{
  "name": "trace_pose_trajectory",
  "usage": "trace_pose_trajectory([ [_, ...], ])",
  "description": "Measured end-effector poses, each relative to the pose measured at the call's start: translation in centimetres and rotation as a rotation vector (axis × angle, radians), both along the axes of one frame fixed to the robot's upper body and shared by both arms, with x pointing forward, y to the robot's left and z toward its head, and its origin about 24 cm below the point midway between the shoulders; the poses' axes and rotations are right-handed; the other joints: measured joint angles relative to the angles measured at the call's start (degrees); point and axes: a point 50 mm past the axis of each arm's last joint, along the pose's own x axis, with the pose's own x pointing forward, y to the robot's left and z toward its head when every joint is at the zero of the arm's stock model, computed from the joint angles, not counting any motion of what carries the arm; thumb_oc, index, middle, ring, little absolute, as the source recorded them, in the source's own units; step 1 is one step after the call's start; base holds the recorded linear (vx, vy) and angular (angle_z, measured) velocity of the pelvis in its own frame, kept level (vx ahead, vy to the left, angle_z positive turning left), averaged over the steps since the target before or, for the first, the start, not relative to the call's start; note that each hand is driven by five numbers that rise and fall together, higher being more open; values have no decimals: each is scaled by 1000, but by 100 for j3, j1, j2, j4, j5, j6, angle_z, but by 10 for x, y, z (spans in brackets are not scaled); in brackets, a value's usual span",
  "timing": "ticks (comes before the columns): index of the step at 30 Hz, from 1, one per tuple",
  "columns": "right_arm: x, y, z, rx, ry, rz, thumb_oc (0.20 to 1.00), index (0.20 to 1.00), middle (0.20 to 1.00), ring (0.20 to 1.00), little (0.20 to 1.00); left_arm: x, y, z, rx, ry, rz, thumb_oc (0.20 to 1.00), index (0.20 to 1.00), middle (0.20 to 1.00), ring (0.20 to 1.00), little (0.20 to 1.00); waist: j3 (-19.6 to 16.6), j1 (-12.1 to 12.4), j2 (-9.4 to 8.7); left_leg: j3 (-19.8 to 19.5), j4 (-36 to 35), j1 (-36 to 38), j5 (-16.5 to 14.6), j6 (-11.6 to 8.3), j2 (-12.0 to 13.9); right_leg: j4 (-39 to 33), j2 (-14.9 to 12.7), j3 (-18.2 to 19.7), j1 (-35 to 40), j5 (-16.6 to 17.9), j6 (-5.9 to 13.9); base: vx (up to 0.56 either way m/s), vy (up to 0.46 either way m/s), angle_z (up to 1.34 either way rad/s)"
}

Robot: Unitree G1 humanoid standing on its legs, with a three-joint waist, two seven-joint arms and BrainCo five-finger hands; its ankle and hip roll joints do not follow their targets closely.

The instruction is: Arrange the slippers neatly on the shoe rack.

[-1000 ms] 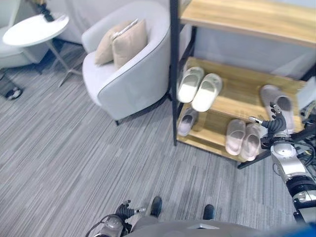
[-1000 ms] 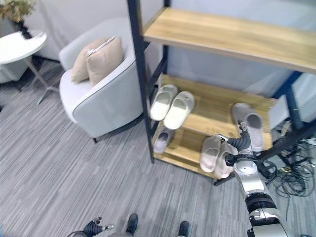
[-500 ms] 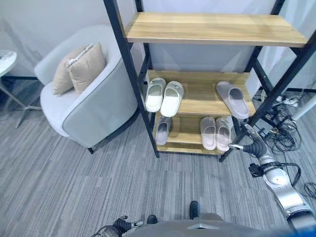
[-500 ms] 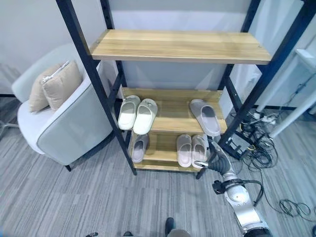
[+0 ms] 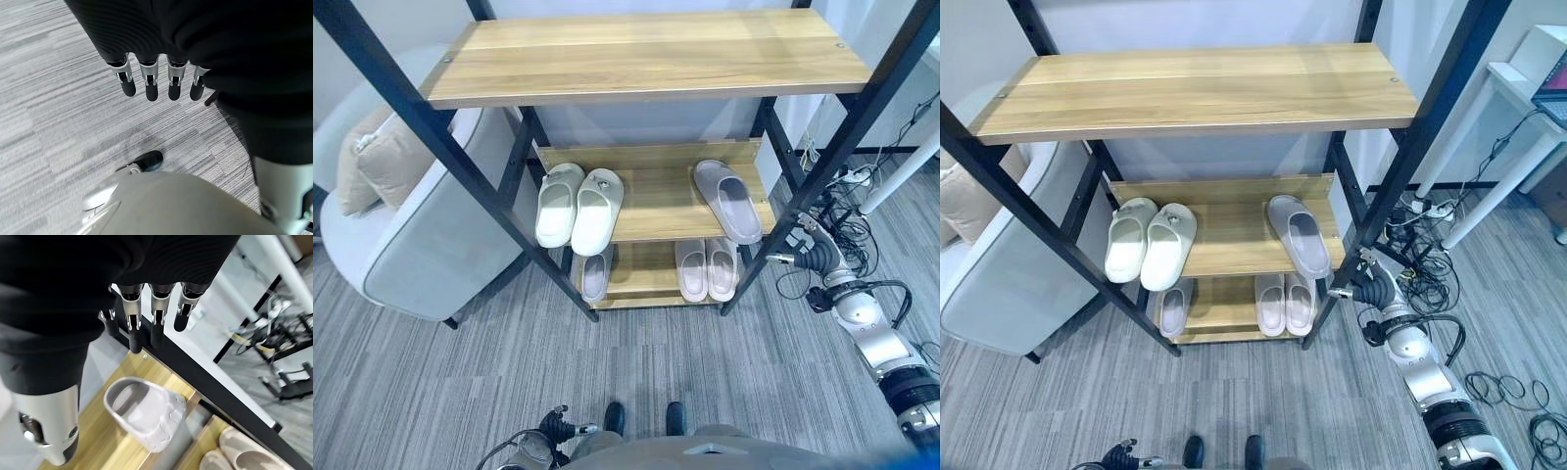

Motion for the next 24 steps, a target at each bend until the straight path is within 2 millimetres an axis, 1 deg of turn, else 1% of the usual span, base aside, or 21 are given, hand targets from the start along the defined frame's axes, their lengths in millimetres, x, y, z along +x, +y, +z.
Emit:
trace_pose_trajectory([
  [1, 8, -1, -3, -17, 27, -8, 1000, 1000, 1000, 1000, 1000, 0, -2, 0, 1, 5, -28, 1000, 1000, 1000, 1000, 1000, -5, 17, 58, 0, -27, 5, -51, 71, -63, -2, -68, 26, -1, 10, 34, 69, 128, -7],
  [2, 16, -9, -3, -35, 48, -60, 1000, 1000, 1000, 1000, 1000, 2, -11, -1, -16, -2, -60, 1000, 1000, 1000, 1000, 1000, -23, 40, 285, -51, -14, -2, -322, 286, -77, -5, -77, 70, -27, -35, 145, 45, 87, -1],
  [3, 16, -10, -6, -36, 59, -69, 1000, 1000, 1000, 1000, 1000, 3, -13, -1, -21, -5, -66, 1000, 1000, 1000, 1000, 1000, -20, 87, 306, -68, -27, -41, -334, 312, -153, -8, -156, 66, -53, -10, 224, 49, 99, 5],
  [4, 17, -7, -7, -28, 61, -64, 1000, 1000, 1000, 1000, 1000, 3, -14, -1, -23, -6, -65, 1000, 1000, 1000, 1000, 1000, -34, 137, 331, -66, -30, -72, -382, 311, -223, -9, -229, 76, -78, 3, 326, 40, 83, 3],
  [7, 23, 14, -11, -5, 65, -10, 1000, 1000, 1000, 1000, 1000, 1, -13, -2, -23, -4, -60, 1000, 1000, 1000, 1000, 1000, -103, 269, 300, -12, -28, -190, -367, 356, -293, -7, -303, 111, -217, 44, 384, 38, 72, -2],
  [8, 25, 21, -13, -4, 71, 12, 1000, 1000, 1000, 1000, 1000, 3, -13, -1, -25, -12, -61, 1000, 1000, 1000, 1000, 1000, -100, 360, 287, -40, 0, -231, -285, 477, -319, -6, -323, 95, -251, 57, 395, 49, 69, 9],
  [10, 26, 22, -11, -5, 66, 14, 1000, 1000, 1000, 1000, 1000, 4, -13, -1, -24, -18, -63, 1000, 1000, 1000, 1000, 1000, -87, 424, 261, -60, 2, -234, -274, 490, -332, -7, -334, 87, -251, 56, 396, 47, 61, 12],
  [13, 29, 23, -8, -6, 49, 9, 1000, 1000, 1000, 1000, 1000, 5, -10, 0, -15, -19, -65, 1000, 1000, 1000, 1000, 1000, -100, 455, 156, -100, -4, -251, -274, 490, -342, -8, -345, 68, -249, 55, 398, 25, 58, 5],
  [16, 32, 17, -8, -14, 47, -36, 1000, 1000, 1000, 1000, 1000, 5, -8, 0, -9, -19, -65, 1000, 1000, 1000, 1000, 1000, -95, 464, 96, -116, -28, -303, -279, 478, -359, -10, -361, 52, -274, 54, 407, -4, 47, 2],
  [18, 39, 15, -3, -9, 19, -75, 1000, 1000, 1000, 1000, 1000, 7, -5, 1, 9, -30, -63, 1000, 1000, 1000, 1000, 1000, -111, 472, 50, -130, -26, -532, -222, 480, -366, -8, -370, 37, -494, 101, 436, -4, 44, 5],
  [20, 43, 5, 2, 14, -1, -146, 1000, 1000, 1000, 1000, 1000, 7, -6, 1, 14, -35, -61, 1000, 1000, 1000, 1000, 1000, -110, 511, 47, -186, 1, -650, -150, 521, -387, -8, -391, -44, -608, 118, 448, -8, 37, 17],
  [21, 47, 5, 7, 25, -18, -158, 1000, 1000, 1000, 1000, 1000, 7, -5, 2, 15, -37, -56, 1000, 1000, 1000, 1000, 1000, -85, 536, 44, -208, 2, -673, -130, 529, -395, -8, -398, -68, -624, 119, 449, -9, 33, 16],
  [22, 49, 1, 10, 40, -28, -186, 1000, 1000, 1000, 1000, 1000, 10, -6, 2, 20, -48, -57, 1000, 1000, 1000, 1000, 1000, -41, 612, 44, -226, 3, -681, -126, 526, -397, -9, -399, -84, -625, 119, 449, 5, 27, 8],
  [24, 55, -6, 15, 69, -35, -237, 1000, 1000, 1000, 1000, 1000, 12, -8, 3, 19, -64, -74, 1000, 1000, 1000, 1000, 1000, 42, 676, 65, -306, 1, -718, -114, 506, -401, -12, -401, -144, -635, 117, 450, -18, 24, 16],
])
